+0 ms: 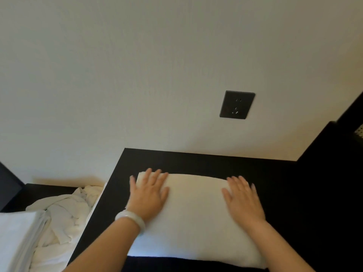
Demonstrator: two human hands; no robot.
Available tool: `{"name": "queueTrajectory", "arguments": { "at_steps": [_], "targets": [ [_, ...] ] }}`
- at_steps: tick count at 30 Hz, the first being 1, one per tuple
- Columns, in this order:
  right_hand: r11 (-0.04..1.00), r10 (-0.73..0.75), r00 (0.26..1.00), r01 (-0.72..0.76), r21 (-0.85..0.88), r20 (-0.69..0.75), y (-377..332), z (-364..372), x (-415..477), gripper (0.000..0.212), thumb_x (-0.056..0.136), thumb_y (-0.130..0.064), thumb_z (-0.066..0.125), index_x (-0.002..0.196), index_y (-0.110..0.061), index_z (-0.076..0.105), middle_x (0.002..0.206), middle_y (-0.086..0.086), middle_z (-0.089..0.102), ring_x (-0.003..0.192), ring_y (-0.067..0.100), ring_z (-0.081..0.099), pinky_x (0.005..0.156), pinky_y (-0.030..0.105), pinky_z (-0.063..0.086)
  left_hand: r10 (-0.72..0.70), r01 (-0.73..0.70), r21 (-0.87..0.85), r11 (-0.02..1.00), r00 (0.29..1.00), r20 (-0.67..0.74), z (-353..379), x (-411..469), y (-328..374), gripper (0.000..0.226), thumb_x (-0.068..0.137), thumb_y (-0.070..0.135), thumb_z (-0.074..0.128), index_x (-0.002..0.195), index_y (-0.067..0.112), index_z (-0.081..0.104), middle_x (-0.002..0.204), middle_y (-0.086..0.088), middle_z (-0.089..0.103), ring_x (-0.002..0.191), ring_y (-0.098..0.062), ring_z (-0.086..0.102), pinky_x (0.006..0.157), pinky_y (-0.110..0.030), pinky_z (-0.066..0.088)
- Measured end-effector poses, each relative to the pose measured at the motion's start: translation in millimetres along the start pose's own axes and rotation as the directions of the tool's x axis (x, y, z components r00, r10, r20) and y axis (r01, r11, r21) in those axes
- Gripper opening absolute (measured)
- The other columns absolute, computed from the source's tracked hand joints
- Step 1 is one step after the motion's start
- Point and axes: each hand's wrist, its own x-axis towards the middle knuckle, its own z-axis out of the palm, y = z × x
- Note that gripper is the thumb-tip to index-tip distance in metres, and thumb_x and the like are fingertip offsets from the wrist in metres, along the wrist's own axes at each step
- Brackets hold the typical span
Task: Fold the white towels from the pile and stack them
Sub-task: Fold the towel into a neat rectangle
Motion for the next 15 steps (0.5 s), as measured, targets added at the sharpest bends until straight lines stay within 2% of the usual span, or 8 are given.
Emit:
{"name": "queueTrajectory", "arguments": {
  "at_steps": [2, 4, 5, 7, 8, 10, 12, 15],
  "targets": [
    [0.989, 0.144, 0.988, -0.147, 0.036, 0.063, 14, -10, 9, 0.058, 0.103, -0.052, 0.018, 0.155, -0.027, 0.023, 0.162, -0.002, 0.025, 0.151, 0.018, 0.016, 0.123, 0.047, 0.011, -0.13, 0.133, -0.07, 0.989, 0.99, 0.053, -5, 2, -27, 0.055, 0.101, 0.054, 0.013, 0.154, 0.041, 0.01, 0.163, 0.011, 0.009, 0.152, -0.019, 0.0, 0.118, -0.06, -0.001],
    [0.978, 0.203, 0.973, -0.197, -0.064, 0.106, 16, -20, 13, 0.058, 0.104, -0.049, 0.017, 0.156, -0.024, 0.021, 0.163, 0.001, 0.021, 0.152, 0.022, 0.012, 0.123, 0.05, 0.01, -0.222, 0.227, -0.059, 0.972, 0.971, 0.091, -12, 3, -36, 0.056, 0.101, 0.052, 0.012, 0.155, 0.036, 0.011, 0.164, 0.004, 0.008, 0.152, -0.024, 0.0, 0.118, -0.06, -0.001],
    [0.972, 0.209, 0.976, -0.201, -0.119, 0.059, 11, -24, 15, 0.059, 0.104, -0.048, 0.015, 0.157, -0.022, 0.019, 0.165, 0.002, 0.016, 0.152, 0.023, 0.006, 0.123, 0.05, 0.006, -0.224, 0.223, 0.011, 0.975, 0.974, 0.035, -16, 2, -30, 0.056, 0.102, 0.049, 0.013, 0.156, 0.031, 0.015, 0.165, 0.001, 0.009, 0.152, -0.027, 0.002, 0.118, -0.06, 0.001],
    [0.982, 0.11, 0.989, -0.122, -0.142, -0.095, -18, -28, 17, 0.058, 0.104, -0.046, 0.015, 0.157, -0.02, 0.017, 0.165, 0.002, 0.011, 0.153, 0.022, 0.002, 0.123, 0.048, 0.001, -0.05, 0.062, 0.084, 0.994, 0.989, -0.139, -26, 3, 5, 0.056, 0.101, 0.039, 0.02, 0.151, 0.02, 0.035, 0.16, -0.007, 0.027, 0.149, -0.03, 0.019, 0.117, -0.062, 0.013],
    [0.992, 0.005, 0.993, -0.02, -0.122, -0.122, -39, -27, 18, 0.056, 0.105, -0.042, 0.018, 0.157, -0.021, 0.019, 0.165, 0.002, 0.012, 0.153, 0.021, 0.004, 0.122, 0.047, 0.001, 0.093, -0.084, 0.058, 0.995, 0.978, -0.185, -26, 5, 27, 0.057, 0.098, 0.037, 0.02, 0.146, 0.018, 0.044, 0.156, -0.008, 0.036, 0.146, -0.03, 0.027, 0.116, -0.062, 0.017],
    [0.979, -0.204, 0.977, 0.202, -0.039, -0.061, -79, -11, 18, 0.052, 0.106, -0.036, 0.029, 0.155, -0.022, 0.025, 0.164, 0.001, 0.019, 0.152, 0.018, 0.009, 0.122, 0.045, 0.001, 0.323, -0.326, -0.001, 0.945, 0.937, -0.135, -17, 10, 62, 0.06, 0.097, 0.037, 0.014, 0.149, 0.021, 0.039, 0.157, -0.003, 0.034, 0.149, -0.024, 0.021, 0.12, -0.057, 0.006],
    [0.967, -0.256, 0.966, 0.254, 0.029, 0.043, -93, 3, 20, 0.05, 0.105, -0.033, 0.034, 0.154, -0.02, 0.028, 0.161, 0.0, 0.027, 0.151, 0.015, 0.014, 0.123, 0.038, -0.001, 0.331, -0.331, -0.034, 0.943, 0.944, 0.007, -9, 17, 72, 0.056, 0.102, 0.04, 0.013, 0.155, 0.025, 0.023, 0.162, 0.003, 0.022, 0.151, -0.018, 0.006, 0.121, -0.051, -0.007],
    [0.969, -0.246, 0.969, 0.246, 0.029, 0.003, -61, 8, 26, 0.05, 0.107, -0.037, 0.021, 0.151, -0.019, 0.034, 0.158, -0.001, 0.034, 0.151, 0.012, 0.014, 0.123, 0.032, -0.002, 0.246, -0.246, 0.015, 0.969, 0.969, 0.013, 0, 25, 49, 0.055, 0.103, 0.043, 0.01, 0.155, 0.029, 0.02, 0.161, 0.008, 0.022, 0.151, -0.014, 0.006, 0.121, -0.046, -0.01]
  ]
}}
